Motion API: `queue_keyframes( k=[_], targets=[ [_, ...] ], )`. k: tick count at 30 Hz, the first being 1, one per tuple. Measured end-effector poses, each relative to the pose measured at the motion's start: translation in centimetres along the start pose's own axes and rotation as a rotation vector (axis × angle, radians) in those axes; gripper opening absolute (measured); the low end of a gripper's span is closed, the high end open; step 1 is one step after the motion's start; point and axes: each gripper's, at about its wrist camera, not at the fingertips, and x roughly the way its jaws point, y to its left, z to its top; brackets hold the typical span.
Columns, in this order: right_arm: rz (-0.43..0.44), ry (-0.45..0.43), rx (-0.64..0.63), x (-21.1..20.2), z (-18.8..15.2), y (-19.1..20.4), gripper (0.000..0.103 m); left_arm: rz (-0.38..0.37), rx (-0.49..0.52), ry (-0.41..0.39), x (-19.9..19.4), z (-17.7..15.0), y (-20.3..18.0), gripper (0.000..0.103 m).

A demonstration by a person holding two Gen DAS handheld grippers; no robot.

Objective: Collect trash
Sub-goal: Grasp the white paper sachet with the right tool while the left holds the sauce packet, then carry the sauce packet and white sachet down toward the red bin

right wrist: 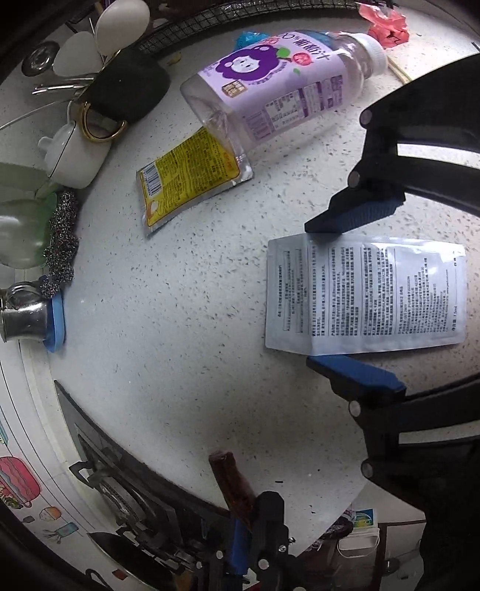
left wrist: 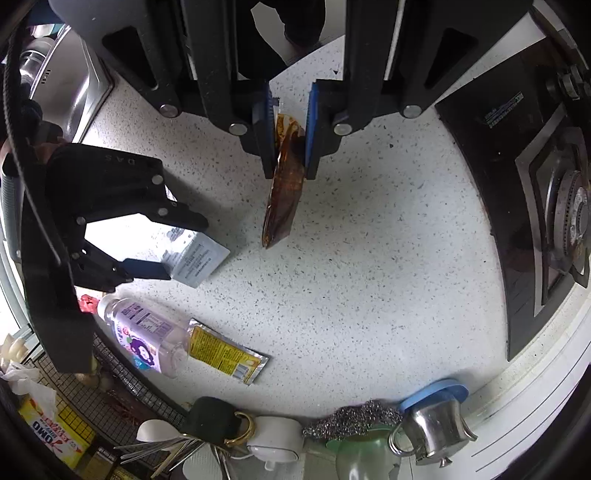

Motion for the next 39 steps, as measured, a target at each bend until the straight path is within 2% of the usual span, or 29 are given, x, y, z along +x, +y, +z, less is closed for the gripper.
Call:
queue_keyframes(
  k=[6,10,13,18,23,31,39],
  targets=[
    [-0.017,-0.038,0.052,-3.4,-0.9,1.9,0.061,-0.017,0.034,-0.022,-1.6,-2.3,-0.3,0.012],
    [-0.03,-0.072,0.067,-5.9,-2.9,3.5,0.061,-0.031,0.065,-0.034,-3.2,-4.7,-0.5,0.012],
    [-0.038,-0.09,0.074,-7.4,-3.5,6.0,0.061,-0.04,0.082,-0.044,-4.4,-6.8,-0.4,0.012],
    [-0.048,-0.106,0.095,-9.3,-6.5,9.0,0.061,-0.035,0.112,-0.053,-6.3,-10.9,0.6,0.012],
    [-0.034,-0.111,0.117,-10.6,-8.8,13.6,0.061,-0.036,0.116,-0.047,-7.7,-15.4,1.6,0.012],
    [-0.031,-0.115,0.149,-11.1,-11.7,19.1,0.061,-0.049,0.12,-0.029,-8.6,-22.1,2.6,0.012],
    [-0.031,-0.083,0.226,-9.0,-15.5,22.7,0.061,-0.046,0.135,0.032,-6.0,-27.2,2.9,0.012]
  ],
)
